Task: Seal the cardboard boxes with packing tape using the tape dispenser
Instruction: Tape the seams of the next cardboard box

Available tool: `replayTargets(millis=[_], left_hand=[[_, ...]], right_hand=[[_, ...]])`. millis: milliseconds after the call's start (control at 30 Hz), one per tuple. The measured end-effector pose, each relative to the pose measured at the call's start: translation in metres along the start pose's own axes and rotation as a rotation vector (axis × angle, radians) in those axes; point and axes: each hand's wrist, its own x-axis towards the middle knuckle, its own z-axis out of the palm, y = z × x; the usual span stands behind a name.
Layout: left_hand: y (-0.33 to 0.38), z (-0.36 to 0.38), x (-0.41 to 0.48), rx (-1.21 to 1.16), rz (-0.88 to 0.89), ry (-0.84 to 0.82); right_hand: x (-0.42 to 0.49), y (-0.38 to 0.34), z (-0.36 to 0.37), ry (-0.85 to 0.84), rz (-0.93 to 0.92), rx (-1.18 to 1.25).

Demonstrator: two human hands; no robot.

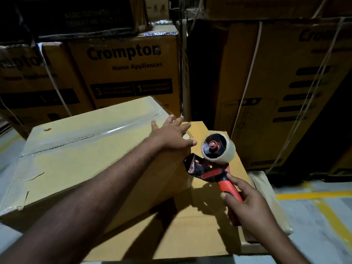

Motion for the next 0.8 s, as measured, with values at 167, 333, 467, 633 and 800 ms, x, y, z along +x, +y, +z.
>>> replayTargets(millis=[167,333,467,633,800], left_hand=[[0.003,0.012,-0.016,0.029,-0.04,0.122],[-0.015,0.007,-0.023,0.05,0.067,0.088],[-0.03,0.008,-0.039,0.09,0.144,0.075],[-0.054,0.006,-0.062,-0.024,0.249,0.019],[-0.08,0.004,-0.079,-0.104,0.242,-0.011]], right_hand=[[0.015,-0.013,-0.018,-0.143,0.136,0.165],[0.031,-0.006,-0.029,-0.113,0.2,0.234],[0.053,0.002,-0.013,-0.04,0.164,0.292],[0.093,0.005,0.033,-0.099,0.139,0.377],[0.126,0.02,0.077,-0.154,0.188,0.472]])
